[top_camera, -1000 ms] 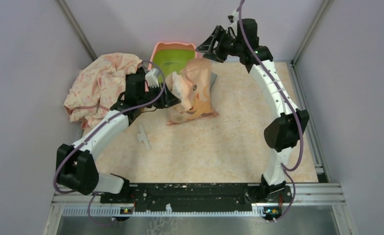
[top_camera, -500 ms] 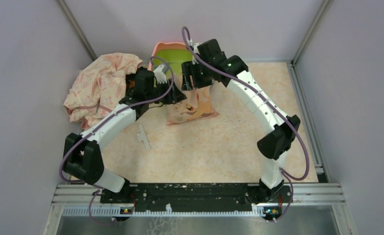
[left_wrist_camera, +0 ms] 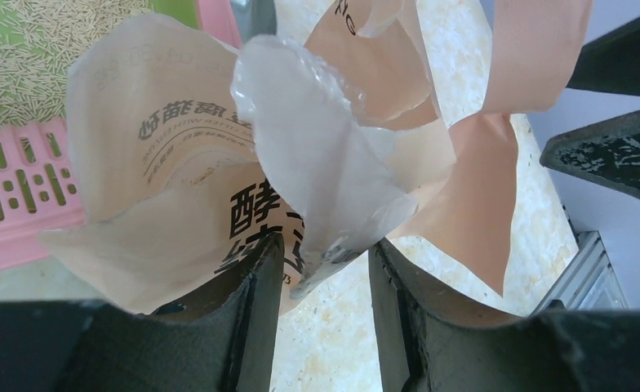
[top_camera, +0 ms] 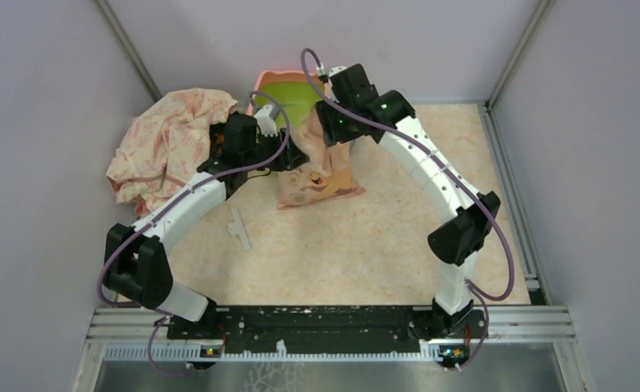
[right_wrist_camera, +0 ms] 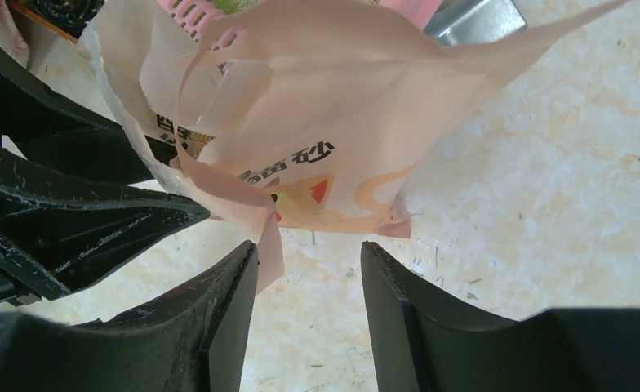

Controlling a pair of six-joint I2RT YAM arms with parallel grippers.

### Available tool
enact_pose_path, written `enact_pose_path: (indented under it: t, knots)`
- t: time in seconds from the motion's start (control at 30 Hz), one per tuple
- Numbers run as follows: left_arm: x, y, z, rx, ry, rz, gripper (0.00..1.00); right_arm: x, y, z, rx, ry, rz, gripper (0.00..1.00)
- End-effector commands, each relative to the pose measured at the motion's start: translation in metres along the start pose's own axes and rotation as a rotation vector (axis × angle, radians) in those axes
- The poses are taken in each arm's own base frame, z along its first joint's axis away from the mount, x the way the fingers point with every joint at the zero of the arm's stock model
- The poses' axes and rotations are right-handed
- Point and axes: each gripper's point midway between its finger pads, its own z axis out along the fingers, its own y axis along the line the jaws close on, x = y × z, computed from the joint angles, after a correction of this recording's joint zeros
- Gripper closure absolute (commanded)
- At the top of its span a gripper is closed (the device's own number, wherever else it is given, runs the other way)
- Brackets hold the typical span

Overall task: Fill the litter box with clean litter
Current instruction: Adjust the cat litter bag at the center of the board.

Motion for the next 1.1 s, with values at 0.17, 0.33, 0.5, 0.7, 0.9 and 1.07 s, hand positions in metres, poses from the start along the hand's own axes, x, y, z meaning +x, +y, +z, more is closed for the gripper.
enact_pose_path:
  t: [0.17,0.33,0.5,0.7,0.9,1.07]
  knots:
    - [-0.023,-0.012,-0.011,-0.001,-0.054,0.051,0.51,-0.015,0.037,0.001,-0.240,-0.072,-0.046,0.39]
    - [-0.024,-0.014,-0.012,0.003,-0.058,0.055,0.51,-0.003,0.041,0.012,-0.263,-0.050,-0.044,0.41]
    - [-0.030,-0.013,-0.019,-0.015,-0.066,0.063,0.49,0.003,0.037,0.020,-0.244,-0.033,-0.047,0.82]
    - [-0.042,0.003,-0.051,-0.094,-0.099,0.056,0.41,-0.015,-0.001,0.005,-0.114,-0.095,-0.012,1.00]
    - [-0.053,0.021,-0.090,-0.167,-0.150,0.041,0.33,-0.032,-0.044,0.004,0.029,-0.129,0.029,1.00]
    - [-0.053,0.035,-0.105,-0.202,-0.158,0.019,0.32,-0.050,-0.073,0.006,0.146,-0.169,0.033,1.00]
